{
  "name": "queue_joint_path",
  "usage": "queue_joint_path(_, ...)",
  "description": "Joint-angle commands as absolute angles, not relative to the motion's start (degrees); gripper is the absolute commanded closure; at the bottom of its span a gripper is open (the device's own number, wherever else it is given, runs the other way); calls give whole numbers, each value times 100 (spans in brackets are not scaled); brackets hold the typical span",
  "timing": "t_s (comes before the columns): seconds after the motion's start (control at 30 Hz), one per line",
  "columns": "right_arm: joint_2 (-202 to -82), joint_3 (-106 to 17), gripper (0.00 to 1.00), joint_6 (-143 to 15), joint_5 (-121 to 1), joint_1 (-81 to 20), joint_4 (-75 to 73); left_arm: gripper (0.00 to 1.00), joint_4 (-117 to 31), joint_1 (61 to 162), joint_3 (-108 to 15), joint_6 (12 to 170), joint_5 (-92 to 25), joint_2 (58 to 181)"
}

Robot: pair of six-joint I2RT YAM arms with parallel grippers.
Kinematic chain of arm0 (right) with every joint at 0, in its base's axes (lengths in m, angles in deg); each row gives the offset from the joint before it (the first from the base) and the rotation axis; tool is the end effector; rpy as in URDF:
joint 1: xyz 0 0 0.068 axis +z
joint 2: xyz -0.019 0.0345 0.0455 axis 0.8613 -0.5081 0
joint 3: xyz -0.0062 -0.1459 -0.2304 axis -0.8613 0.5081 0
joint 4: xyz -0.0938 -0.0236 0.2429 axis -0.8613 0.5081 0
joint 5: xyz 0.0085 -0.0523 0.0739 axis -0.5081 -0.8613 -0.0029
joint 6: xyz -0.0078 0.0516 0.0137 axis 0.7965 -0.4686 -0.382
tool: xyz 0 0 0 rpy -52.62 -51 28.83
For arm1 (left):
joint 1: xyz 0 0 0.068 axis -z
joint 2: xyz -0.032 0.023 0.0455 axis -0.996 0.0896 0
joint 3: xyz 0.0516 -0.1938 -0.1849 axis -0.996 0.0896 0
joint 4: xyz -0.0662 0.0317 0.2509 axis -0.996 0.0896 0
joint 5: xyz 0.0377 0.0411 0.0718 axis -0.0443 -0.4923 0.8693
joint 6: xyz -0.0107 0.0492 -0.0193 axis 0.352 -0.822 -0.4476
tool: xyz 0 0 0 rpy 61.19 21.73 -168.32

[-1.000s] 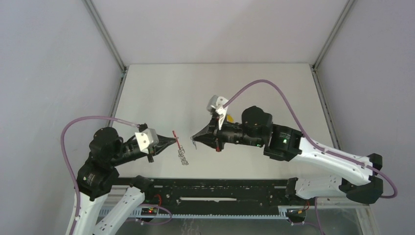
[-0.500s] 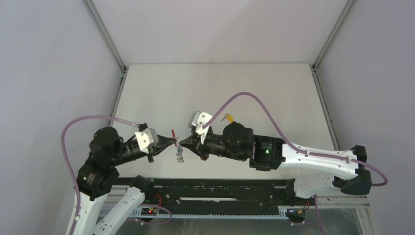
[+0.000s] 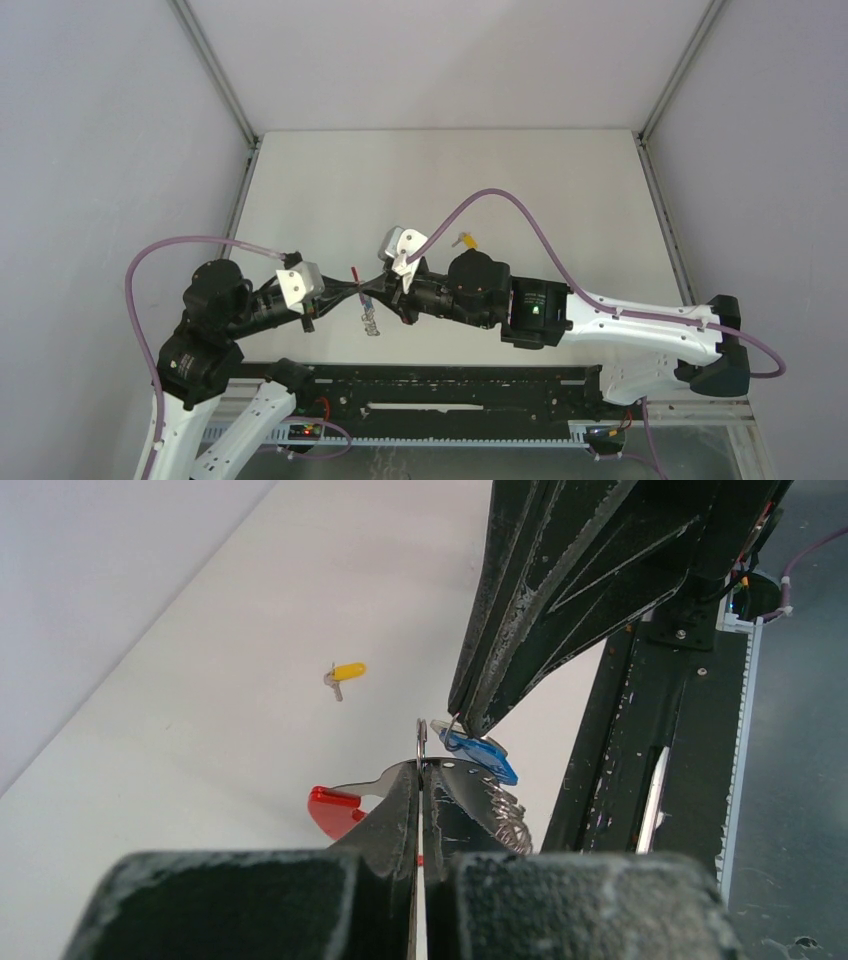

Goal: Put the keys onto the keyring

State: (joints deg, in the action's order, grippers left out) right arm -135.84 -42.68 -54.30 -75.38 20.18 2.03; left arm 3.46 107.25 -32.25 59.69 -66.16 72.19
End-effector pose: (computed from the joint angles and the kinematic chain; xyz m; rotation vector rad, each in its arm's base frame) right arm 0.0600 0.3013 0.4134 -1.0608 1.3770 0.8947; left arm 0.0512 -0.0463 0.3882 1.0913 1.4341 -0.6823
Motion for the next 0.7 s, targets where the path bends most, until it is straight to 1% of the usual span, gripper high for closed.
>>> queue_joint_path(0.0, -13611, -4351, 100, -5398, -7491, 2036, -119, 100, 241, 10754, -3526, 6039, -6615, 7229)
queue_joint_path(0.67, -13682, -4352, 100, -5539, -7409, 1964, -207, 100, 237, 10755, -3495, 6026, -6614, 7215)
